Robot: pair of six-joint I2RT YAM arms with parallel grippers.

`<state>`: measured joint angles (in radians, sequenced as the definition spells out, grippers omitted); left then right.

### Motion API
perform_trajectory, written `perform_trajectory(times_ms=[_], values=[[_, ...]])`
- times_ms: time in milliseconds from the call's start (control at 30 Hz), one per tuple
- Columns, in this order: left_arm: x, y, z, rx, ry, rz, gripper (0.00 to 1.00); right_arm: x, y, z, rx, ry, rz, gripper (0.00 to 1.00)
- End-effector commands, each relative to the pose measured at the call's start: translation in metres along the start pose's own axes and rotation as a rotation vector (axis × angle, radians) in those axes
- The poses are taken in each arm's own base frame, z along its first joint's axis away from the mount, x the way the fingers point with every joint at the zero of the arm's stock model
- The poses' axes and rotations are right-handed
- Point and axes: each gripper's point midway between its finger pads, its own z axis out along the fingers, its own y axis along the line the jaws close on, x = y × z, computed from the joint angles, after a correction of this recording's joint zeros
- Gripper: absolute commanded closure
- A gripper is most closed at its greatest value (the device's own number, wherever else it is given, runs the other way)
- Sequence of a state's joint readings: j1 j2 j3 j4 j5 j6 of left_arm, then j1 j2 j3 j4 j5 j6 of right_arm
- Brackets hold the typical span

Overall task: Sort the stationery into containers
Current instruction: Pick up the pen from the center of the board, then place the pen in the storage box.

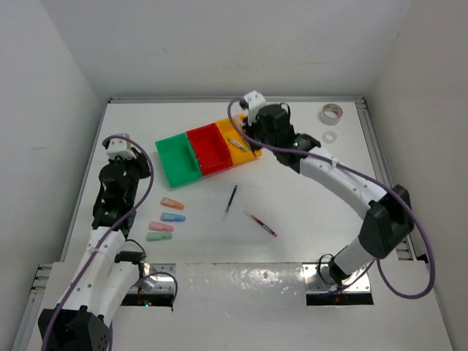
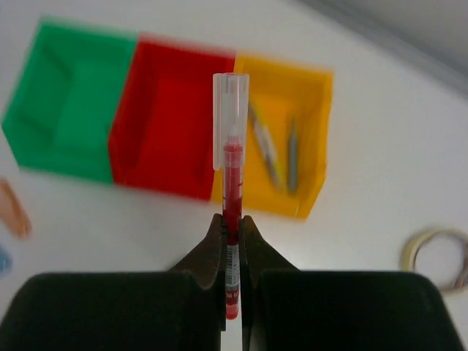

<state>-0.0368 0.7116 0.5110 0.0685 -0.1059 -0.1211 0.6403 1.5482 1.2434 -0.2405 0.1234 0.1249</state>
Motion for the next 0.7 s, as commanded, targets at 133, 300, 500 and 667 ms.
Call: perform_trajectory(times_ms=[133,300,500,667], values=[[-0.016,0.012,-0.001,-0.055,-0.053,-0.020,0.89,-0.088,-0.033,0.106,0.064,-0.188,0.064,1.00],[-0.012,0.018,-0.001,-0.081,-0.039,-0.023,0.89,-0.085,-0.047,0.162,0.084,-0.212,0.100,1.00],[-0.008,0.034,0.001,-0.135,-0.034,-0.019,0.88,-0.055,-0.051,0.194,0.074,-0.172,0.125,1.00],[-0.011,0.043,0.003,-0.164,-0.051,-0.010,0.88,-0.013,-0.049,0.207,0.072,-0.084,0.114,1.00]])
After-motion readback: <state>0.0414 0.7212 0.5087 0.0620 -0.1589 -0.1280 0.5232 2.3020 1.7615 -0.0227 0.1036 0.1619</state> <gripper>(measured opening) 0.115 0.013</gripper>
